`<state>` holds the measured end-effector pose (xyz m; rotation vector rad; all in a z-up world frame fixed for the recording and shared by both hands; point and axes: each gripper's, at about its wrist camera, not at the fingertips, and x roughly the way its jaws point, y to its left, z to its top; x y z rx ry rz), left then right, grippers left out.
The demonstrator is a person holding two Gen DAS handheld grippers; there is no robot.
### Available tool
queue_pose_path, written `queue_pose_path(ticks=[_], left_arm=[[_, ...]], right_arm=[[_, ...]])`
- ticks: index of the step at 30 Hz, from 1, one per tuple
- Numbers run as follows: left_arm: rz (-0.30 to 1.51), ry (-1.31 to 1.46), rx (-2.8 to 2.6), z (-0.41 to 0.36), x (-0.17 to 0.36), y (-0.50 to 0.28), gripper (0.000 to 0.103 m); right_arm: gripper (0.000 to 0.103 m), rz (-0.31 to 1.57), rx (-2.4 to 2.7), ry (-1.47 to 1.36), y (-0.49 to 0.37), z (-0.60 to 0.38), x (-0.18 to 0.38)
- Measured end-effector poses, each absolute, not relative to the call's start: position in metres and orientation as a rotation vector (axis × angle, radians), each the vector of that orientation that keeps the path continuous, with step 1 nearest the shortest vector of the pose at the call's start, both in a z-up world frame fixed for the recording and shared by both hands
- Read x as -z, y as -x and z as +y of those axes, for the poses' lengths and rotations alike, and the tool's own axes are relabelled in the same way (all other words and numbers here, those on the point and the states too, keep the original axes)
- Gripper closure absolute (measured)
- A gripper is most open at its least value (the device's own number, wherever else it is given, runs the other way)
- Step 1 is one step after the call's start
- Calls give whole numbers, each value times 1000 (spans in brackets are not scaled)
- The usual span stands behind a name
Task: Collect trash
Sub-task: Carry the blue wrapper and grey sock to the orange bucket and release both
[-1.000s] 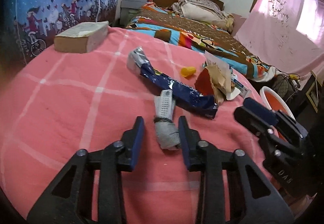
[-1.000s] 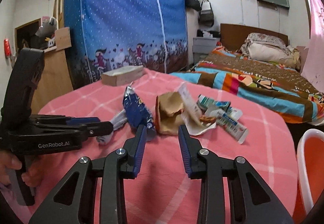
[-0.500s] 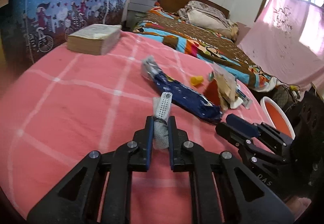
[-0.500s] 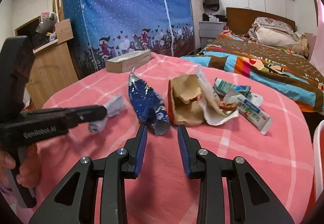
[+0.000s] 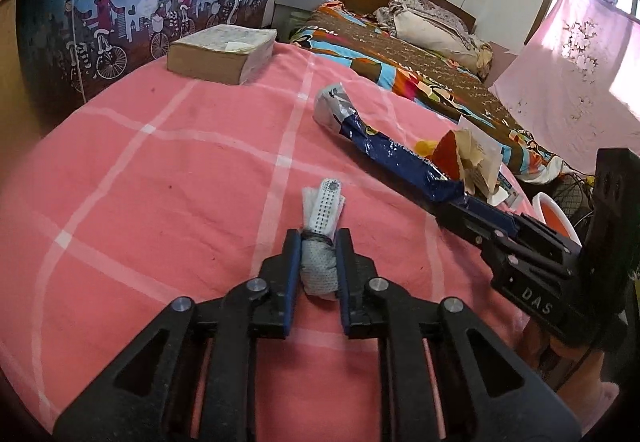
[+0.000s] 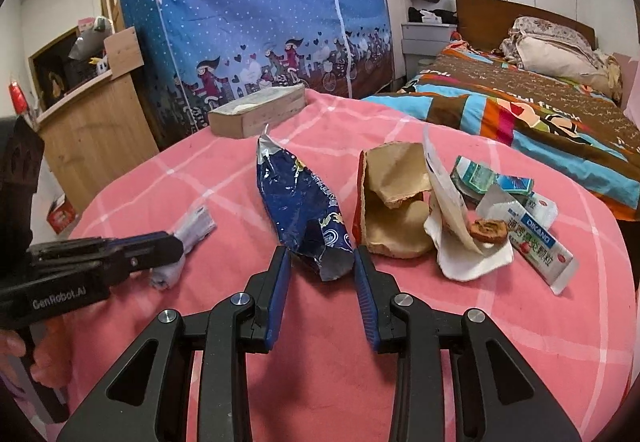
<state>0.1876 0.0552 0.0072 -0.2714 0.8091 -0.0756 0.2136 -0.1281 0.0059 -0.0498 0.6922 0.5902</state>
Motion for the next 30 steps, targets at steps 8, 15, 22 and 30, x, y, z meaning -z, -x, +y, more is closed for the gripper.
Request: queue_pose_path(ticks=[8,15,22,30], left_arm=[[819,241,92,50,-3,-186,73],[812,225,97,46,-5,-186,83],[696,240,76,41,-18,-167,84],[430,195,141,0,-61,-146,84]], right_arm=[[70,709,-618,28,-222,-125,-6],[87,697,-618,48,-219,-119,-5],[95,599,-622,33,-198,-130,-13],[94,316,-567,-56,-154,-172,-46]])
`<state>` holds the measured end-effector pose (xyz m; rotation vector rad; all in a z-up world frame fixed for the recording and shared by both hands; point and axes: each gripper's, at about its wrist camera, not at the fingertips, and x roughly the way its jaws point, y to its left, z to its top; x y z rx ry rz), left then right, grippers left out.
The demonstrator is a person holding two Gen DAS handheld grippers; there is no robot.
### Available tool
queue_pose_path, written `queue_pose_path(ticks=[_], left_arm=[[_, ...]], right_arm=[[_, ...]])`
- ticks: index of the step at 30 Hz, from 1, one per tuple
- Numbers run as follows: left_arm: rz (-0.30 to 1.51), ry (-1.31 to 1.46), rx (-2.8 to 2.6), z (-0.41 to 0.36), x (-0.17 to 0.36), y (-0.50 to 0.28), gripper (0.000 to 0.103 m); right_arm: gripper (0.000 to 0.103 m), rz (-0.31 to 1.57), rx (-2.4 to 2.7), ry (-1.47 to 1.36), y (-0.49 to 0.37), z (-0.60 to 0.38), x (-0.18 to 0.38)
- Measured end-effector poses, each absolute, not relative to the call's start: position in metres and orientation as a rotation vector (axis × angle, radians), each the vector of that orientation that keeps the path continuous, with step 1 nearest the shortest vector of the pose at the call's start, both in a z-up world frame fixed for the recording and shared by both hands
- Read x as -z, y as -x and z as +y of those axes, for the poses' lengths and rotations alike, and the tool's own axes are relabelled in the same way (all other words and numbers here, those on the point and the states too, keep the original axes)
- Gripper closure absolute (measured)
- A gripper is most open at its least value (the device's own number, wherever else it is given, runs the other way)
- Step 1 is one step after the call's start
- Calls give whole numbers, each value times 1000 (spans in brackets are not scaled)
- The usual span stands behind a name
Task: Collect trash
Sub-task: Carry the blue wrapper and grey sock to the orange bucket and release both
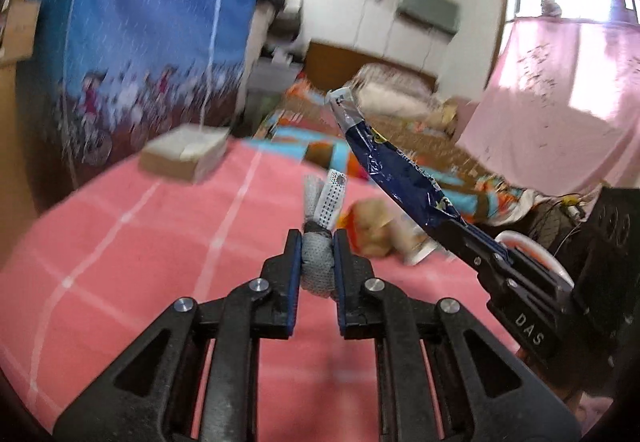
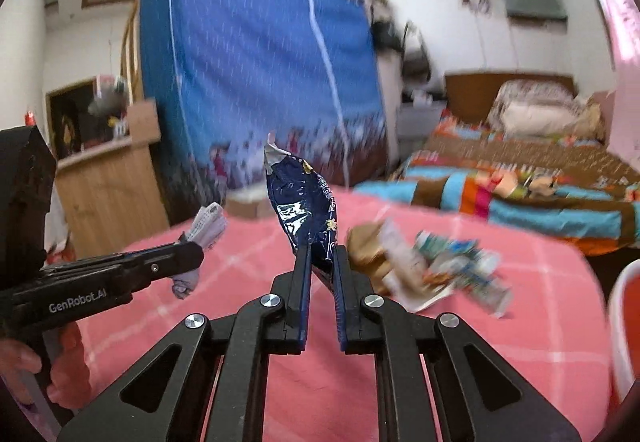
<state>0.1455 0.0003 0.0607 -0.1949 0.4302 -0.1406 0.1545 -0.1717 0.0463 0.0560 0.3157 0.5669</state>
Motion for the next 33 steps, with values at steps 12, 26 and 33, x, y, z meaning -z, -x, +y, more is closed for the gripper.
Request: queue_pose_path(ticks=[12,26,33], left_arm=[[232,88,353,-98,-109,-160,84],[383,47,606,-222,-95,-190,83],[534,54,682,-265,-78,-207,83]], right_arm=[[94,1,-282,-156,-118,-280,-92],[94,64,19,-268,-113,-389,-73],[93,175,120,-325,-113,-428,-54]])
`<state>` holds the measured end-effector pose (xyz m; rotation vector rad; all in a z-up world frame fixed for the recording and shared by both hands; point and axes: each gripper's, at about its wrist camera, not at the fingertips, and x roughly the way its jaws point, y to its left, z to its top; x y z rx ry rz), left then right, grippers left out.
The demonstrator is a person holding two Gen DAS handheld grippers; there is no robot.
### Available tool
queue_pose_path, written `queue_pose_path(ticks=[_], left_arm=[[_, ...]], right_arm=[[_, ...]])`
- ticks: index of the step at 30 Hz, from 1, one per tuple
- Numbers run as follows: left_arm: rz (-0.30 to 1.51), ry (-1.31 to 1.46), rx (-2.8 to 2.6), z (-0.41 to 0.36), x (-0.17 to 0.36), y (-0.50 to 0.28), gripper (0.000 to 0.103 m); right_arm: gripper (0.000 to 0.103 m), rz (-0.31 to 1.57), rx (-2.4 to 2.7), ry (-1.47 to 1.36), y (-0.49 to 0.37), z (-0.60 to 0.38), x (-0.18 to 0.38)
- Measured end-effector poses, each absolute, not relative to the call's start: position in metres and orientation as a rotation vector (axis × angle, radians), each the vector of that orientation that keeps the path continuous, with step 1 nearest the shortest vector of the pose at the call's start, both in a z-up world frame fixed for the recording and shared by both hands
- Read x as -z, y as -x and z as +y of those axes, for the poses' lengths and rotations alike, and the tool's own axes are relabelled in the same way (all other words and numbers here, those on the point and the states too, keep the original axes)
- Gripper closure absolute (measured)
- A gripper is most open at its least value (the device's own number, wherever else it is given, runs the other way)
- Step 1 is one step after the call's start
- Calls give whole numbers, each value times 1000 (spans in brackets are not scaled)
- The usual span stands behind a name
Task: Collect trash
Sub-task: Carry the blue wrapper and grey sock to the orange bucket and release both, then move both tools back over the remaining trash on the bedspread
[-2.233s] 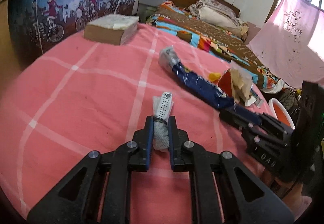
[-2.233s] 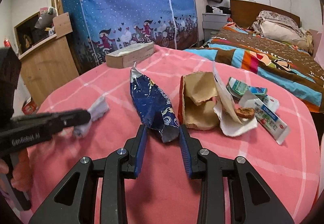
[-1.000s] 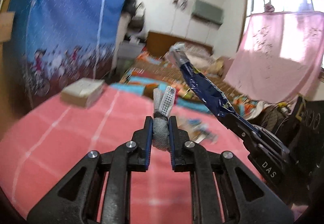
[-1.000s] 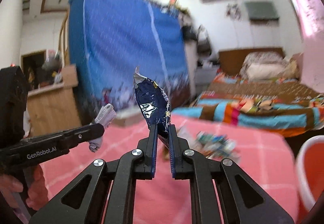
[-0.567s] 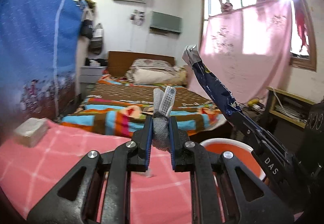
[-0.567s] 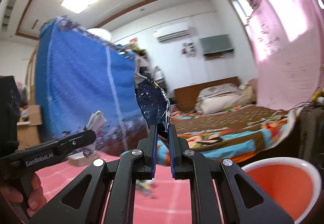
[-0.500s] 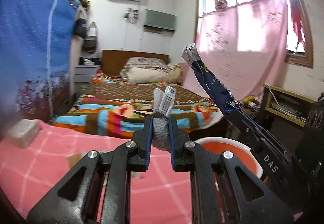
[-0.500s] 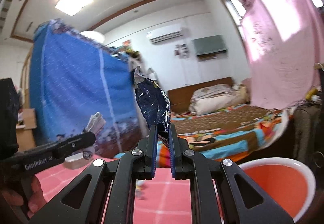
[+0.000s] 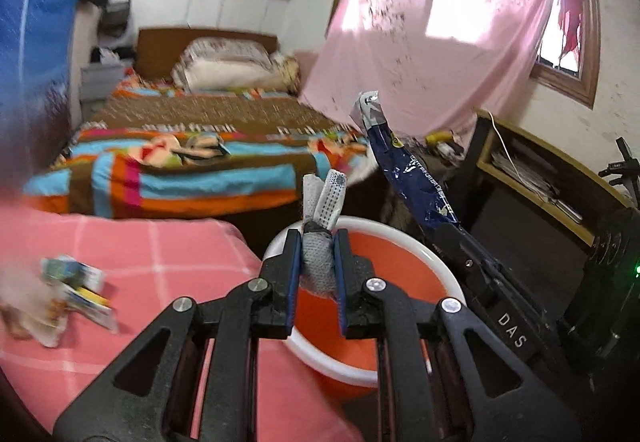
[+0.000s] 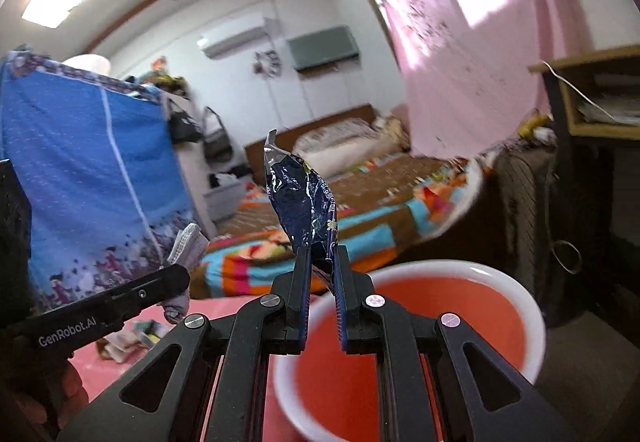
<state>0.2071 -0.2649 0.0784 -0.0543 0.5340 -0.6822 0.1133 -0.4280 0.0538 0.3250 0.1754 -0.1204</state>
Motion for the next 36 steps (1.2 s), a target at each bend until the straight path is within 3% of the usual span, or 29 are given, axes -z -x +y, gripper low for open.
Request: queue_pose_path(ticks=[8,14,25,27,31,36], left_arm=[[690,32,710,-306,-55,-218,81],[756,56,714,-314,-46,-225,73],[704,107,648,-291,-47,-225,58],[667,114,616,-279,-51,-223,54],[588,131,546,-251,-59,-219,44],[484,145,440,-209,-71,-209,21]], right_arm=[[90,275,173,-369,-114,-451,-41],[89,331,198,-390,-117,-461,-34],[79,329,207,-374,-119,-461,-38],[77,312,203,-359,-119,-457,-42],[63,254,182,-323,-117,-442,-52],[58,173,140,-276,-114,-419,-65]])
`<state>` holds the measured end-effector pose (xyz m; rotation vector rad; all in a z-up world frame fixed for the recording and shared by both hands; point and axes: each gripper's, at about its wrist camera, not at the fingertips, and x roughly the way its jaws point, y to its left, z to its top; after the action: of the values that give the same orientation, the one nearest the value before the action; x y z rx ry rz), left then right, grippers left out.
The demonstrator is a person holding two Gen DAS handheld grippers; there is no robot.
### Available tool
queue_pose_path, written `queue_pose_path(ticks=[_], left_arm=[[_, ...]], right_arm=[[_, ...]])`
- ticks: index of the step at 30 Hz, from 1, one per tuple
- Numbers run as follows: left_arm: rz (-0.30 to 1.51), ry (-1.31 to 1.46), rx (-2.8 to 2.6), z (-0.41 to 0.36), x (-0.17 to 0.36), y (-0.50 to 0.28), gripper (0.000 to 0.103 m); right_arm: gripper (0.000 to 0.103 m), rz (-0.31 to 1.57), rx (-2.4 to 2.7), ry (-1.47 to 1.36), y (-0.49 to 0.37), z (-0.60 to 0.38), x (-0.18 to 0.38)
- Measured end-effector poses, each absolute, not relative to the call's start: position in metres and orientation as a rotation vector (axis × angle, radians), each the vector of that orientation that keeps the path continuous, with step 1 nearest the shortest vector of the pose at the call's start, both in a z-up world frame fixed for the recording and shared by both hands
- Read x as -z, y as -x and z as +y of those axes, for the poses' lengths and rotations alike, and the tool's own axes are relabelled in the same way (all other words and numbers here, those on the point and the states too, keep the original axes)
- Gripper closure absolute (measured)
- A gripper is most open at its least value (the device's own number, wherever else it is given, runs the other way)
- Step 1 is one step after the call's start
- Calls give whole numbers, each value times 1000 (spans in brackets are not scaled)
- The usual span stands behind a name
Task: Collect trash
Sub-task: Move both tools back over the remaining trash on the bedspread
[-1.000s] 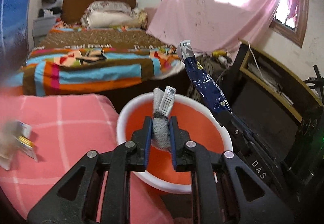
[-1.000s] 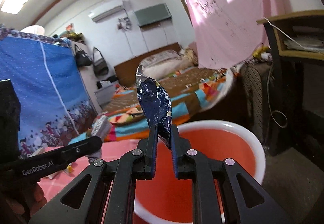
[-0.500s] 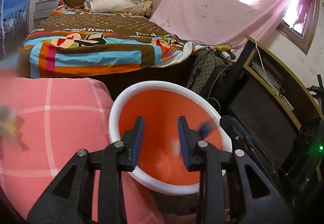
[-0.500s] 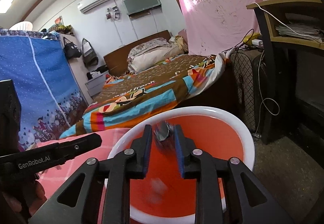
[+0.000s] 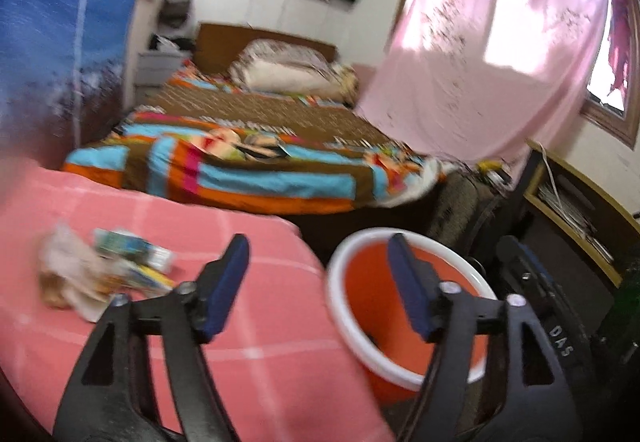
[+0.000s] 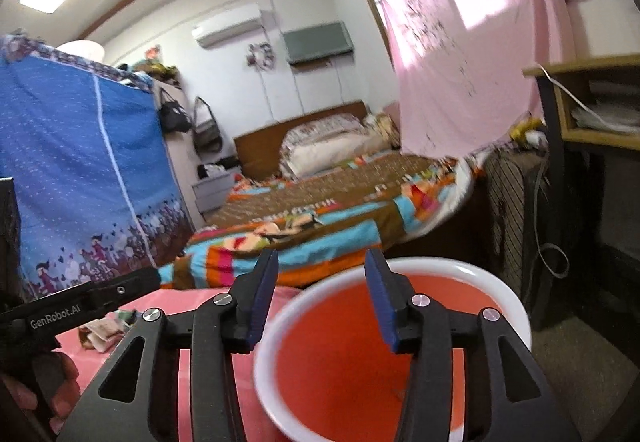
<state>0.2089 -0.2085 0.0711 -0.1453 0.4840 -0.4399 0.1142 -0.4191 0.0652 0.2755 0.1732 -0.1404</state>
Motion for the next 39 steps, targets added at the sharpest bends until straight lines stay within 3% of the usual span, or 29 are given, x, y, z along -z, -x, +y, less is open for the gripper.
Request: queue_pose_path(ticks=[1,3,4,5,9,11,25,35,37,39], left_arm=[[464,150,419,-200,-73,-206,18],[417,161,370,-180,-76,-200,9],[394,167,346,-169,-78,-197,7],[378,171,326,-161,-79,-195,0],[307,186,248,-127,-79,-182,0],[284,186,212,-113,-79,-177,0],[186,81,45,-44,-65,-149,0],[337,45,71,-36,-50,-175,0],[404,36,82,-39,-44,-186,3],[469,31,93,-41,-39,-197,14]], right_arm=[[56,159,134,-266,-114,-414,-68],[43,126,118,-243,-114,-401,-73],[27,110,110,-235,-114,-397,-75],[21,91,99,-230,-113,-391,-77],[16,26,45,-201,-112,-369,-85],[1,-9,26,-183,-112,-356,-87],[0,-95,-129,-49,-118,-284,-83],[0,79,-146,4,-156,-261,-65],[0,125,-152,-3,-164,-262,-60],[1,180,-172,-19,-174,-263,-55]])
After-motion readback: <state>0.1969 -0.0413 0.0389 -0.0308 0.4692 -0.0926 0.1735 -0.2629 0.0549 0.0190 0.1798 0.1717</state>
